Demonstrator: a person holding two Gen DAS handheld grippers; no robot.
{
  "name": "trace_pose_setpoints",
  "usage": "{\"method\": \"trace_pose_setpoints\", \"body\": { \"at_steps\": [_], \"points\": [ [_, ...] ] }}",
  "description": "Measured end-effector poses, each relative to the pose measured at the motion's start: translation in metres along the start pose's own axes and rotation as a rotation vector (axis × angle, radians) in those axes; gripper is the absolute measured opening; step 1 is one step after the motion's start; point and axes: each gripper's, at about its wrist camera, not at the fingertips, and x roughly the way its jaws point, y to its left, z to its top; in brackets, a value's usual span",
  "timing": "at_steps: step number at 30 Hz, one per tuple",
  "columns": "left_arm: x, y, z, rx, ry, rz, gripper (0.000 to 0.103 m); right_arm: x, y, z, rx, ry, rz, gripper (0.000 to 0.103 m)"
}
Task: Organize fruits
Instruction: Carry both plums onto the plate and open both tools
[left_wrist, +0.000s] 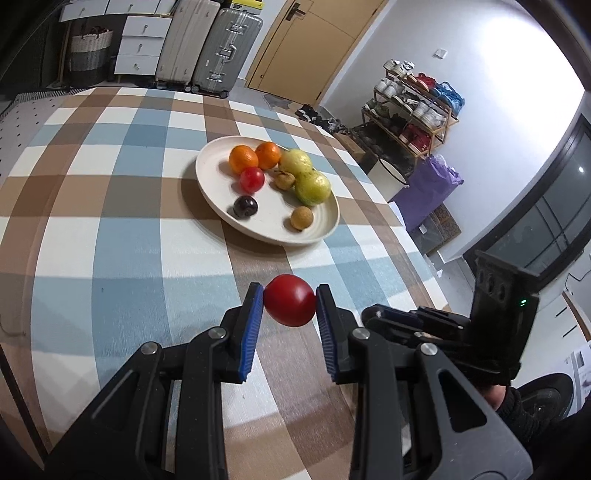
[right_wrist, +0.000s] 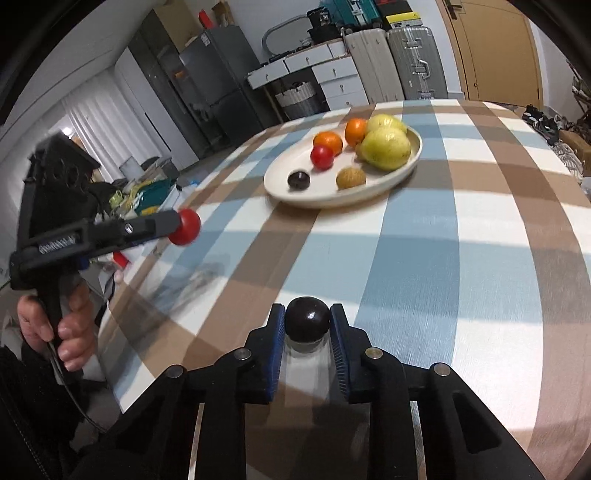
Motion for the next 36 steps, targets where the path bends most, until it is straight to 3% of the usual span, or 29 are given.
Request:
{"method": "trace_pose_setpoints", "body": {
  "at_steps": [17,36],
  "points": [
    [0.070,0.010,0.068,0.000,0.048,-0.029,0.026,0.026,-0.020,0.087,0.085,-0.072,0.122,0.024],
    [0.132,0.011,0.115,0.019,0.099,-0.032,0.026,0.063,-0.046,0.137,0.087,-0.049,0.085,0.025]
  ]
}}
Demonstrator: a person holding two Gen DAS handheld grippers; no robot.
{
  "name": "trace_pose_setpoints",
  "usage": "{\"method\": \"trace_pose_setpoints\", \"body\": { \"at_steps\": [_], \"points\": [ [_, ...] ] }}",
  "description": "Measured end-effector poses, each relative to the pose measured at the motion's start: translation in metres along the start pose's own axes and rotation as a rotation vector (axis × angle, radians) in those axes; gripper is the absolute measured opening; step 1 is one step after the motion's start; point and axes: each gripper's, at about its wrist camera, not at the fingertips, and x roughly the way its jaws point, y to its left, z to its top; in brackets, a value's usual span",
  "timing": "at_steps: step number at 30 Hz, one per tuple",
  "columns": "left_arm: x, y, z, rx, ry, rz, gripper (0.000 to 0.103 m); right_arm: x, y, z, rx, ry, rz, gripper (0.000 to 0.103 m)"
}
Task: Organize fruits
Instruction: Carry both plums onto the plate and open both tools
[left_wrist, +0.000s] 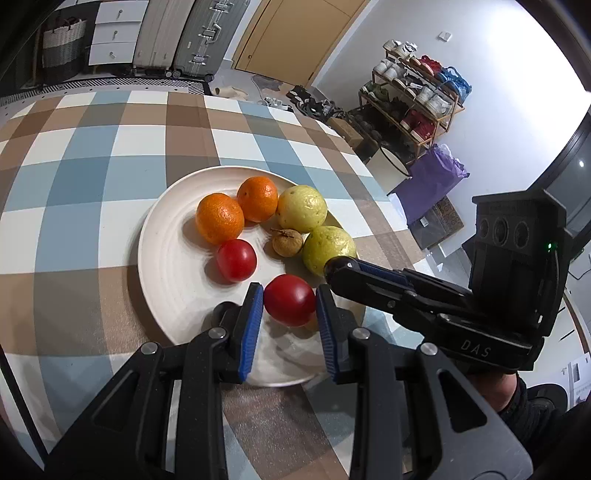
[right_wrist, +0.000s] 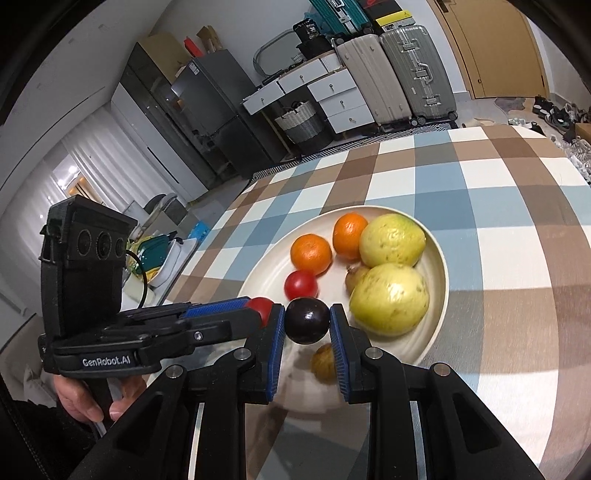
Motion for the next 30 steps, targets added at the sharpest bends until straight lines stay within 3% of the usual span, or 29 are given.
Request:
{"method": "trace_pose_setpoints", "body": {
  "at_steps": [13,18,30],
  "points": [
    [0.014,0.004,0.005,-0.018,0.012,0.001,0.026,0.007,-0.003,0.008,0.008,0.003,0.005,0.025],
    [0.008,0.004,0.004,-0.020,0.000,0.004,0.026,0.002,-0.005,0.007,0.030,-0.020,0.010,0.039],
    [-0.022,-0.007,-0.004,0.004,-0.055,0.038,0.026,-0.020,0.007,0.004,0.001,-0.079,-0.015,0.040]
  ]
}}
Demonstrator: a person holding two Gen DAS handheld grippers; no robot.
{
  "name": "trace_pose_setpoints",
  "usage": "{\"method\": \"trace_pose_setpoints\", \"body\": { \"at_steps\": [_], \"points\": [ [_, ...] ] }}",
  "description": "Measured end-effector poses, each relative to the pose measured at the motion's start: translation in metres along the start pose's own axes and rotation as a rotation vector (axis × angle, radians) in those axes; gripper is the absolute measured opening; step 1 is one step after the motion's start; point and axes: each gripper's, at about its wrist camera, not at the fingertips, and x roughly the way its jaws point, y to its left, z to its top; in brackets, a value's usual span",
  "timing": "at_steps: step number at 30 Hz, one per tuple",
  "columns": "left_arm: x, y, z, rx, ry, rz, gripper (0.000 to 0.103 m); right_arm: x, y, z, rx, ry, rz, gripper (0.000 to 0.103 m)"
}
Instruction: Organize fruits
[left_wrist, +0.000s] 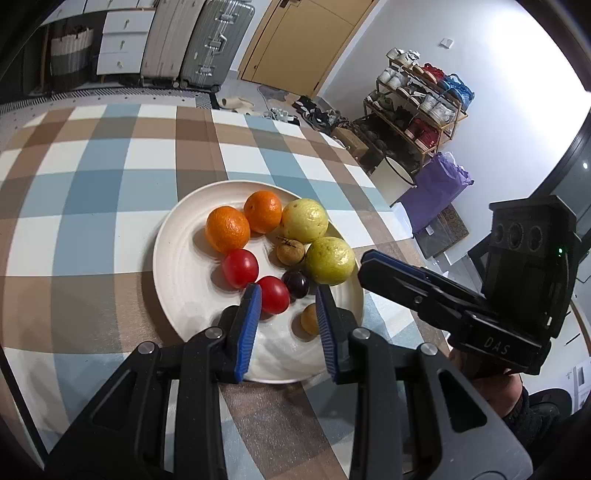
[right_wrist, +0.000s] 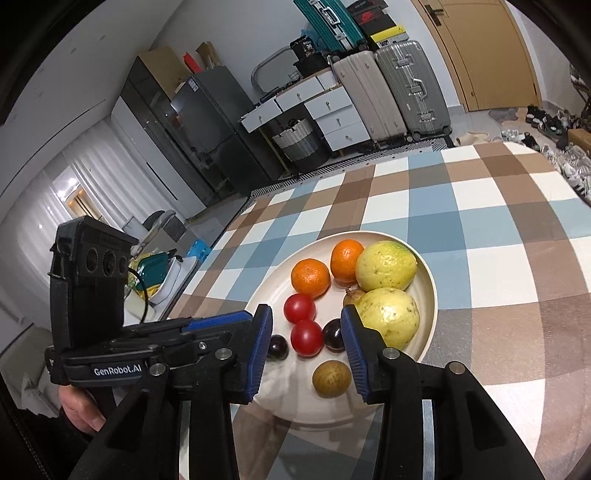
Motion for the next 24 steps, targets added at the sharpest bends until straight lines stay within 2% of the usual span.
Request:
{"method": "trace_pose_setpoints", "body": {
  "at_steps": [4,7,8,12,13,15,16,18,19,24],
  "points": [
    [-0.015,-0.007,-0.003,0.018,-0.022,0.015,0.026,-0.012,0.010,-0.001,-0.031,-0.030,-0.002,0.040],
    [-0.028,-0.015,-0.005,0.035,-0.050,0.028,0.027,-0.023,0.020,-0.001,-0.056,-0.064,-0.007,0.045],
    [-0.034,-0.017,-0.007,0.037,-0.063,0.034,0.029,-0.027,0.023,-0.001,-0.064,-0.075,-0.006,0.046],
    [-0.059,-0.023,-0.011,0.038,-0.131,0.056,0.053,-0.043,0.036,-0.002,-0.095,-0.111,0.005,0.052],
    [-0.065,-0.025,-0.012,0.038,-0.149,0.060,0.055,-0.047,0.039,-0.003,-0.103,-0.119,0.003,0.054],
    [-0.078,-0.028,-0.015,0.037,-0.185,0.074,0.061,-0.054,0.044,-0.004,-0.116,-0.141,0.003,0.069],
    [-0.084,-0.029,-0.016,0.036,-0.200,0.082,0.064,-0.058,0.046,-0.005,-0.119,-0.150,0.004,0.070],
    [-0.096,-0.033,-0.021,0.038,-0.232,0.101,0.076,-0.066,0.052,-0.009,-0.131,-0.173,0.005,0.071],
    [-0.101,-0.034,-0.023,0.039,-0.245,0.109,0.079,-0.069,0.055,-0.010,-0.140,-0.179,0.004,0.071],
    [-0.122,-0.043,-0.034,0.055,-0.300,0.180,0.087,-0.086,0.066,-0.020,-0.169,-0.229,-0.023,0.089]
  ]
}}
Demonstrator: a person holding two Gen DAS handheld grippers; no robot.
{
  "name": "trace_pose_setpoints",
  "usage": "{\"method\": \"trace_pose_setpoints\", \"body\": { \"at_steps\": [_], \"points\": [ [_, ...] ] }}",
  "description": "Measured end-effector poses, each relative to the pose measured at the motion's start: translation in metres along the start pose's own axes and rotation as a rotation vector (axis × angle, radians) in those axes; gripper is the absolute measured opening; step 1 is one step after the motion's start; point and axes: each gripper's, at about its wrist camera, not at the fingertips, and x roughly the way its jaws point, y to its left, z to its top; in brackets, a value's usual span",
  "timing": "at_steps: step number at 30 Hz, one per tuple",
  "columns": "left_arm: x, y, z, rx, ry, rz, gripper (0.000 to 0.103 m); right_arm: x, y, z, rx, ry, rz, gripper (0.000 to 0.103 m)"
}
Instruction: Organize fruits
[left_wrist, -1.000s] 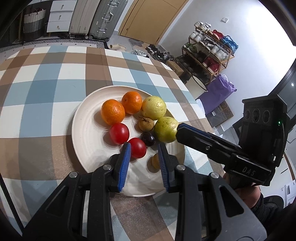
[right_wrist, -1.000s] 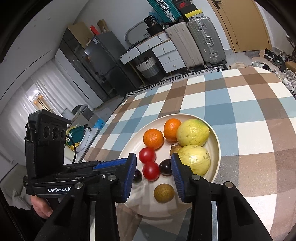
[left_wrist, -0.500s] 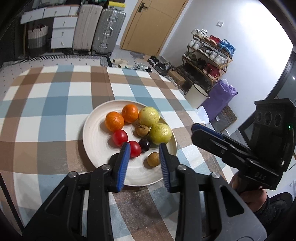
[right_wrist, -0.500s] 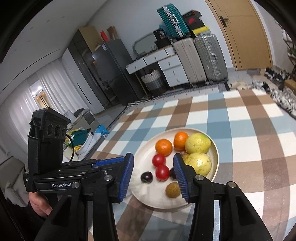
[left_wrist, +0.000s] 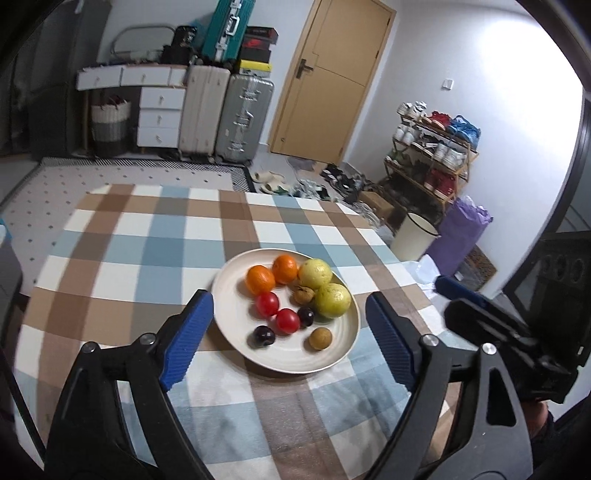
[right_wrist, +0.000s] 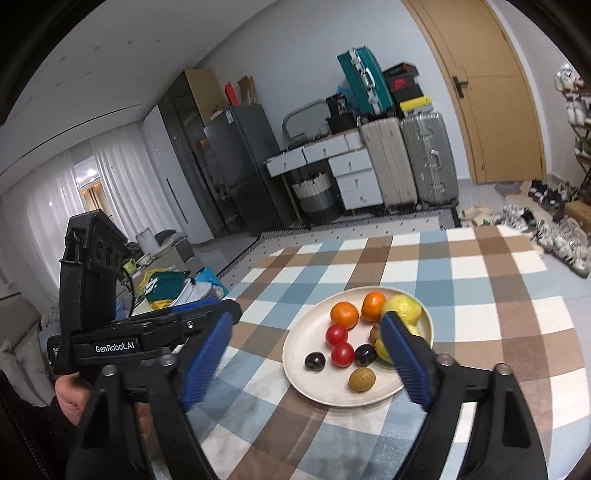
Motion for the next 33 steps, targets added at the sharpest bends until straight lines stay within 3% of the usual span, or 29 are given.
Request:
{"method": "trace_pose_setpoints", "body": {
  "at_steps": [4,10,19,26,33],
  "points": [
    [-0.016,0.000,-0.007,-0.010,-0.038,0.090,0.101,-0.014,0.006,-0.003,-0.002,-0.043,-0.004,0.096],
    [-0.043,0.001,-0.020,-0.012,-0.145,0.177,0.102,-0.030,0.017,-0.009,-0.033,-0.101,-0.006,0.101],
    [-0.060,0.000,-0.044,-0.015,-0.186,0.233,0.102,-0.049,0.022,-0.026,-0.052,-0.176,-0.074,0.102],
    [-0.058,-0.004,-0.077,0.053,-0.223,0.315,0.102,-0.051,0.024,-0.043,-0.079,-0.195,-0.134,0.102],
    [-0.053,0.004,-0.096,0.092,-0.280,0.337,0.102,-0.052,0.022,-0.062,-0.120,-0.213,-0.189,0.102]
  ]
}}
